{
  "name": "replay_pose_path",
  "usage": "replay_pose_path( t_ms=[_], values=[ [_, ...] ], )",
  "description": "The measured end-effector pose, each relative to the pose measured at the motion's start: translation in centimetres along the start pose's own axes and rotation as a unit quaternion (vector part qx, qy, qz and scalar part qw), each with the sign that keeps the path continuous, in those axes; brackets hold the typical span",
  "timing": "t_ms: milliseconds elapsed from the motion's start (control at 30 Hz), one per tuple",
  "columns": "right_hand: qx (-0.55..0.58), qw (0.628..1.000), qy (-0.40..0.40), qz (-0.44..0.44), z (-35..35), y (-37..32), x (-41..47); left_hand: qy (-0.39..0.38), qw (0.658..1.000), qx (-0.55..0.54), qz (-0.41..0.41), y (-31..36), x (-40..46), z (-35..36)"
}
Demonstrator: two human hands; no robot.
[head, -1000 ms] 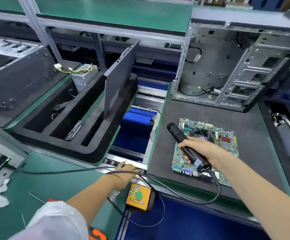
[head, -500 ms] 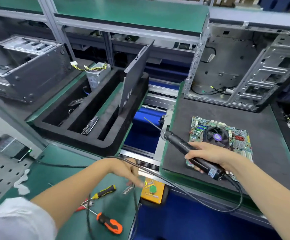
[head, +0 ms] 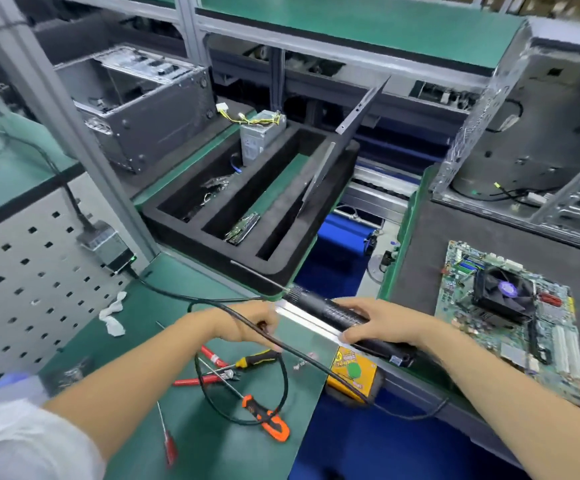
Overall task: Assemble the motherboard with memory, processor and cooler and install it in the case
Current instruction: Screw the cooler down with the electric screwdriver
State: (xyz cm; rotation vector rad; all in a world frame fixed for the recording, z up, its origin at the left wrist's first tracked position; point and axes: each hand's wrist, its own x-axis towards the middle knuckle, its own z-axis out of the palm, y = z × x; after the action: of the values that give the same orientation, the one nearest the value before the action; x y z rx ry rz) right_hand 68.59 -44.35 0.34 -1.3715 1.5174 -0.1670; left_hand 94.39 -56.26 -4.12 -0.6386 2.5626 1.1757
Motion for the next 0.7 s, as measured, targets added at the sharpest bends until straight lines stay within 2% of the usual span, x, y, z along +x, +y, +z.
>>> replay_pose_path(
  t_ms=[100,167,300,467,567,700],
  values=[
    [-0.063,0.997,0.000,-0.036,2.9,-1.4,4.3,0.076,0.993,0.087,-0.022,-2.8,-1.2,1.8],
    [-0.105,0.993,0.004,-0.058,5.1,-2.0,7.2,0.077,0.983,0.162,-0.028,-4.9,-2.2,2.8],
    [-0.101,0.991,0.049,-0.072,8.9,-2.2,11.6,0.085,0.972,0.216,-0.041,-9.2,-4.3,4.0],
    [-0.142,0.982,0.086,-0.093,11.4,-2.3,15.5,0.067,0.973,0.211,-0.063,-12.4,-5.8,5.5],
    [-0.183,0.976,0.069,-0.092,11.9,-2.4,17.3,0.092,0.982,0.153,-0.068,-13.1,-6.9,5.9],
    [-0.241,0.962,0.071,-0.106,12.4,-2.7,18.7,0.137,0.970,0.182,-0.079,-12.9,-6.8,6.5]
  ],
)
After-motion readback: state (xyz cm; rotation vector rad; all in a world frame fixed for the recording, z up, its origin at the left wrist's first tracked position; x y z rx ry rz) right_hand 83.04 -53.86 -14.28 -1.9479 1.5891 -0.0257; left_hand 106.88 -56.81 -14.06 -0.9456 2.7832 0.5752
